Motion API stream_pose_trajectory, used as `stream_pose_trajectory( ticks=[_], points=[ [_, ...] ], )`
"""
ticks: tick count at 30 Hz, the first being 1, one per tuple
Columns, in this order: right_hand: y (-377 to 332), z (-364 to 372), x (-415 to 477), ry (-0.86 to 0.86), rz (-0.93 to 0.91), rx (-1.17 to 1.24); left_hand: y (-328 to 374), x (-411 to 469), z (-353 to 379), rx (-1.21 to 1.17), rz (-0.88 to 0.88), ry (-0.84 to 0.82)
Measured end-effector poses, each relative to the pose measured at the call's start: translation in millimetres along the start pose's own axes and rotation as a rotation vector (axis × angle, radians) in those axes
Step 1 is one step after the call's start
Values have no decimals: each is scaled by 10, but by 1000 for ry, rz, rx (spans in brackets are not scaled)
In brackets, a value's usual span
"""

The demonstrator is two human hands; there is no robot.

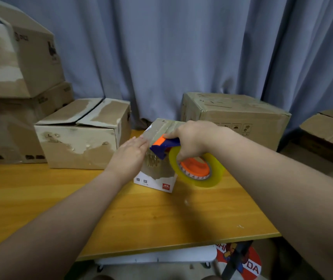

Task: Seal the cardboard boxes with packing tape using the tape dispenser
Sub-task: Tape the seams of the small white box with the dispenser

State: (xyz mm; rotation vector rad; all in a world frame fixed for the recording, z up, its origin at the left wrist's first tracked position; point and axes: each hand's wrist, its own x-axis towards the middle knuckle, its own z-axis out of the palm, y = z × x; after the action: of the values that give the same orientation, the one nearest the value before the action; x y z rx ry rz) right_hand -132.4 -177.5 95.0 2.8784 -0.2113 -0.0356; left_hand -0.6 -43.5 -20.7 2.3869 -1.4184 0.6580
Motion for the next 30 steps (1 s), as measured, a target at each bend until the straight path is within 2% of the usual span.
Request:
stream_pose_trajectory(
  ticks=[3,10,17,24,26,30],
  points=[
    [15,26,72,20,3,-21,-83,4,12,-93,-26,-58],
    [242,-63,-169,13,-37,70,-145,-31,41,-73,-22,-41],
    [466,44,-375,-51,23,-49,-121,-53,38,-27,-51,-84],
    [471,284,-304,-68,45,-1,164,93,-86,259,-86,-331],
    [472,290,-292,-67,41,2,260,129,-62,274,-69,-385],
    [481,315,-296,-66,50,24,55,55,-77,141,13,-276]
  ],
)
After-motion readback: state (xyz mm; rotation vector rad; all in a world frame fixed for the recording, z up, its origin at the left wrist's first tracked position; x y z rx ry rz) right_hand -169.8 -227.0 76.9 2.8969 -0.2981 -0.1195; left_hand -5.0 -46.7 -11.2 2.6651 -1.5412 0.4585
